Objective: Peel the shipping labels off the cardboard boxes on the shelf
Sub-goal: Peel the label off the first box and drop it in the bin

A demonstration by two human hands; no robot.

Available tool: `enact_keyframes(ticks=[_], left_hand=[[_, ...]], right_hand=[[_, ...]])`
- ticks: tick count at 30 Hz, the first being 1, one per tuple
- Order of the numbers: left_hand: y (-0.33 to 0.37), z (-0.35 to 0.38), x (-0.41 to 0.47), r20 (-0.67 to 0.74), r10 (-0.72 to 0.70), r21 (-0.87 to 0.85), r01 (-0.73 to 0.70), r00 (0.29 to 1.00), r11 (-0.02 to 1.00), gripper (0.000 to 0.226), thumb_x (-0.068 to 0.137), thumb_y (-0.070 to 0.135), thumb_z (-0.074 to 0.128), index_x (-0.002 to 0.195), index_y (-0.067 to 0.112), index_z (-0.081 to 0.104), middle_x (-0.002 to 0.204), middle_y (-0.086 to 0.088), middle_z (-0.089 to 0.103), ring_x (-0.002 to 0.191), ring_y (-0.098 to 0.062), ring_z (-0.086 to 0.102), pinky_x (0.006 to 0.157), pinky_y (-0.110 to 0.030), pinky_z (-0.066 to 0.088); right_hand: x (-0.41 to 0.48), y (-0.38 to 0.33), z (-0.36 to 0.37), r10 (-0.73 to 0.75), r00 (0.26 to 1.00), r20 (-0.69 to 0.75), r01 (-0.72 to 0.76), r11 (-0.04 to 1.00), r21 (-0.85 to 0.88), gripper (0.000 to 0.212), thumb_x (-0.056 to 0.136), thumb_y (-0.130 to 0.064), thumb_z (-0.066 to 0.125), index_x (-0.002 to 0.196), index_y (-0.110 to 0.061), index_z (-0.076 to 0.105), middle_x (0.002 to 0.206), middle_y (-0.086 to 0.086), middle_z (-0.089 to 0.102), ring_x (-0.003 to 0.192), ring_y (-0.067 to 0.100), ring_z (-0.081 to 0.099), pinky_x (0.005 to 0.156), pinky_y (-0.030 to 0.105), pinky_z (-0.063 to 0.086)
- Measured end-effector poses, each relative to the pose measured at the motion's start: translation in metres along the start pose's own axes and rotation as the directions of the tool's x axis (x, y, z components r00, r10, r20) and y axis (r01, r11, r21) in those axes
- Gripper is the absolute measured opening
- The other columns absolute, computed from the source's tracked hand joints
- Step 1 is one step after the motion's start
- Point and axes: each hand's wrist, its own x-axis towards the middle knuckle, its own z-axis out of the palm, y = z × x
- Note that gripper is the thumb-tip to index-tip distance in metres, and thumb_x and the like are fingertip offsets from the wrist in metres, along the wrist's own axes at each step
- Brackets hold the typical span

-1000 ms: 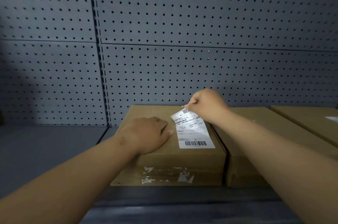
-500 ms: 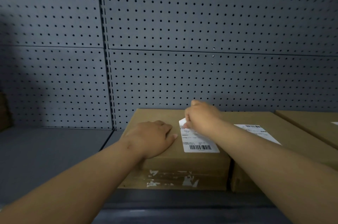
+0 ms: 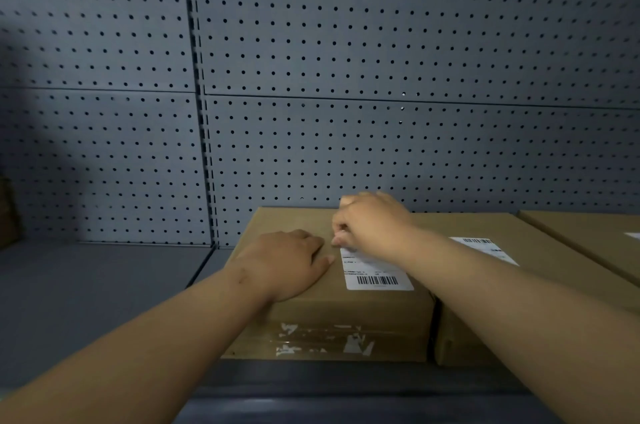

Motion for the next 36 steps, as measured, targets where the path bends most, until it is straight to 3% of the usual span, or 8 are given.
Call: enact_keyframes(ticks=[6,12,18,21,23,27,31,36], left_hand=[[-0.002,0.001,0.000,0.020,0.005,-0.001,-0.005,1.000,1.000,0.058,0.098,0.054,0.019,0.147,0.025,0.030,0.153,0.001,0.033,0.132,-0.022,0.042,0.107,-0.039,0.037],[0.000,-0.001,-0.002,0.022,0.001,0.000,-0.001,1.000,1.000,0.057,0.099,0.052,0.020,0.148,0.025,0.028,0.155,0.002,0.030,0.135,-0.020,0.039,0.109,-0.037,0.035],[-0.001,0.000,-0.002,0.007,0.010,-0.013,-0.010,1.000,1.000,0.056,0.099,0.052,0.019,0.146,0.026,0.033,0.151,0.001,0.037,0.130,-0.020,0.045,0.103,-0.036,0.039],[0.000,0.000,-0.002,0.031,0.006,0.006,-0.006,0.999,1.000,0.057,0.099,0.053,0.018,0.148,0.025,0.029,0.154,0.002,0.032,0.134,-0.021,0.041,0.108,-0.037,0.036],[-0.001,0.001,-0.001,0.031,0.013,0.008,-0.013,0.999,1.000,0.058,0.099,0.053,0.018,0.148,0.025,0.028,0.154,0.002,0.032,0.134,-0.021,0.041,0.108,-0.038,0.036],[-0.002,-0.001,-0.002,0.023,0.008,-0.017,-0.007,1.000,1.000,0.058,0.099,0.054,0.020,0.148,0.025,0.029,0.154,0.002,0.032,0.134,-0.020,0.040,0.109,-0.038,0.035],[-0.004,-0.006,-0.002,0.004,-0.052,-0.265,0.052,0.999,0.963,0.065,0.093,0.063,0.031,0.147,0.027,0.029,0.151,0.002,0.039,0.132,-0.019,0.043,0.107,-0.035,0.036],[0.006,-0.032,0.000,-0.259,-0.116,-0.834,-0.161,0.959,0.528,0.081,0.072,0.070,0.060,0.137,0.024,0.045,0.122,0.008,0.062,0.109,0.001,0.058,0.101,-0.028,0.046]], right_hand=[[-0.036,0.065,-0.021,0.191,0.977,0.095,-0.212,0.823,0.527,0.016,0.086,-0.032,0.065,0.075,-0.020,0.067,0.088,-0.012,0.053,0.084,0.003,0.053,0.077,0.020,0.037],[-0.018,0.035,-0.013,0.302,0.953,-0.007,-0.262,0.840,0.476,0.030,0.092,-0.034,0.057,0.063,-0.026,0.049,0.077,-0.007,0.055,0.073,0.012,0.053,0.060,0.024,0.036],[-0.024,0.016,-0.012,0.096,0.995,0.028,-0.099,0.893,0.439,0.027,0.090,-0.030,0.058,0.063,-0.029,0.058,0.095,-0.005,0.060,0.088,0.023,0.058,0.079,0.034,0.047],[-0.018,0.083,-0.035,0.689,0.645,-0.330,-0.483,0.702,0.523,0.024,0.094,-0.026,0.052,0.082,-0.016,0.070,0.111,0.007,0.064,0.101,0.033,0.054,0.086,0.038,0.042],[-0.015,0.096,-0.050,0.669,0.541,-0.510,-0.529,0.742,0.412,0.029,0.096,-0.034,0.050,0.093,-0.011,0.067,0.111,0.010,0.060,0.109,0.032,0.048,0.090,0.038,0.035],[-0.002,0.060,-0.064,0.364,0.786,-0.500,-0.266,0.929,0.259,0.030,0.093,-0.040,0.051,0.095,-0.017,0.070,0.097,-0.001,0.051,0.107,0.024,0.047,0.083,0.029,0.024],[-0.003,0.035,-0.059,0.247,0.856,-0.454,-0.128,0.952,0.278,0.033,0.096,-0.039,0.048,0.096,-0.016,0.071,0.097,-0.002,0.048,0.108,0.022,0.047,0.088,0.030,0.030],[-0.010,0.009,-0.059,0.116,0.914,-0.389,0.007,0.953,0.302,0.035,0.097,-0.039,0.044,0.102,-0.017,0.071,0.095,-0.006,0.044,0.099,0.012,0.039,0.089,0.029,0.029]])
